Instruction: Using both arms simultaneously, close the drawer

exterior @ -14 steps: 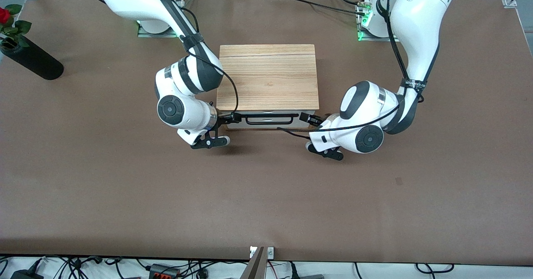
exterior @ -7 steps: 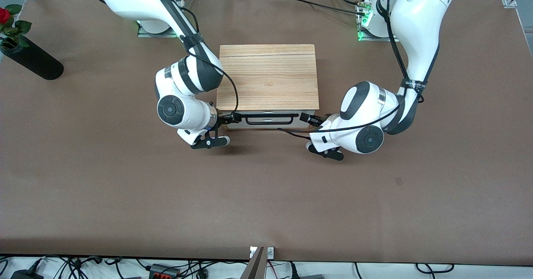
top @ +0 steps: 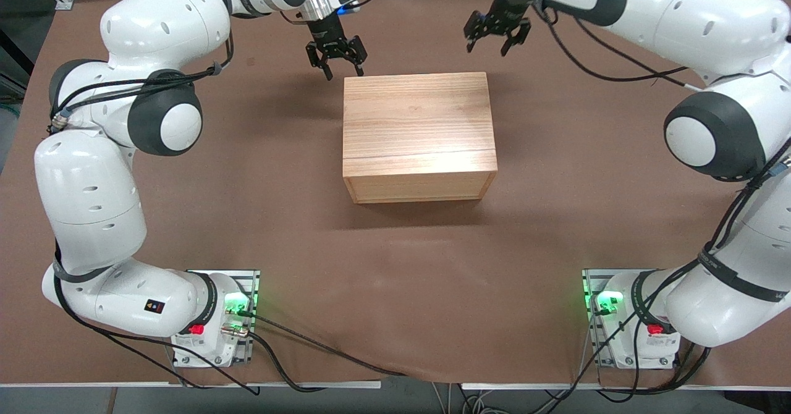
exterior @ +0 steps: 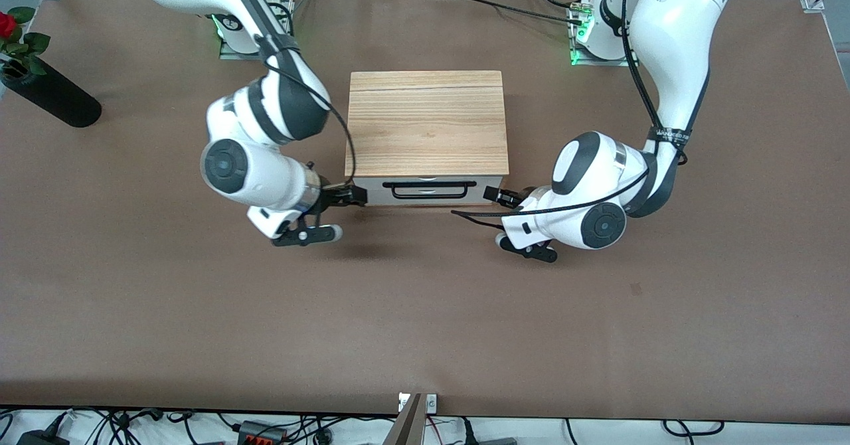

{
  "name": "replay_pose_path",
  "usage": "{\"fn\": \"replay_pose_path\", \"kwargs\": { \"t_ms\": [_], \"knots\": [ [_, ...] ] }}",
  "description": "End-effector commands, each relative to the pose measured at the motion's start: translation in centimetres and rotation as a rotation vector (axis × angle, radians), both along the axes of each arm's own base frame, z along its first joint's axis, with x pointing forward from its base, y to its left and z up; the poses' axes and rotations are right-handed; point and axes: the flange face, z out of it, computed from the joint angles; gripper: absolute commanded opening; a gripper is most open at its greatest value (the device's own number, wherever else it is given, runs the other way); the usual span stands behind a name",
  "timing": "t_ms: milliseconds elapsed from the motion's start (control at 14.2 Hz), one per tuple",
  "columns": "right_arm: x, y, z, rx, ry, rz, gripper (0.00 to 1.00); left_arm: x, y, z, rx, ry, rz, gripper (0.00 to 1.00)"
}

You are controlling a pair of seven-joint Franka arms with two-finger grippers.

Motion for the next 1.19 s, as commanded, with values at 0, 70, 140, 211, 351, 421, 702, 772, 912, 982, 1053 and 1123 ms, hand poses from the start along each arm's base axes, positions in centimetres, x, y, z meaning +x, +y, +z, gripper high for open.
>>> {"fn": "replay_pose_path", "kwargs": {
  "t_ms": [0, 70, 140, 211, 351, 421, 702, 772, 912, 982, 1053, 1123],
  "knots": [
    [0.7, -2.7, 1.8, -0.056, -0.029, -0.005, 1.0, 2.3, 1.1, 3.6, -0.03, -0.069, 0.023, 1.0],
    [1.1, -4.2, 2.7, -0.125, -0.068, 0.015, 1.0, 2.9, 2.0, 4.3, -0.032, -0.084, 0.037, 1.0],
    [1.0, -5.1, 4.8, -0.171, -0.107, 0.032, 1.0, 3.9, 4.2, 4.7, -0.026, -0.095, 0.067, 1.0],
    [1.1, -7.0, 6.4, -0.223, -0.126, 0.027, 1.0, 4.5, 6.1, 5.6, -0.024, -0.107, 0.094, 1.0],
    [0.8, -10.8, 8.1, -0.272, -0.074, -0.012, 1.0, 5.5, 9.9, 7.5, -0.011, -0.135, 0.141, 1.0],
    [0.3, -13.0, 8.9, -0.294, -0.023, -0.034, 1.0, 5.6, 11.1, 9.1, 0.015, -0.163, 0.14, 1.0],
    [-2.5, -20.2, 16.7, -0.3, 0.03, 0.044, 1.0, 4.7, 13.3, 11.0, 0.058, -0.118, 0.133, 1.0],
    [-3.3, -23.6, 17.5, -0.288, 0.048, 0.044, 1.0, 4.8, 14.3, 11.6, 0.087, -0.134, 0.135, 1.0],
    [-5.5, -26.9, 18.6, -0.265, 0.04, 0.062, 1.0, 4.4, 15.5, 14.9, 0.158, -0.204, 0.123, 1.0],
    [-6.7, -27.4, 19.5, -0.274, 0.027, 0.063, 1.0, 4.2, 16.7, 16.6, 0.185, -0.233, 0.132, 1.0],
    [-7.6, -27.7, 20.2, -0.278, 0.002, 0.052, 1.0, 3.6, 18.4, 18.4, 0.207, -0.227, 0.145, 1.0],
    [-8.7, -28.6, 20.5, -0.278, -0.044, 0.03, 1.0, 3.0, 19.3, 19.2, 0.213, -0.203, 0.142, 1.0]
  ]
}}
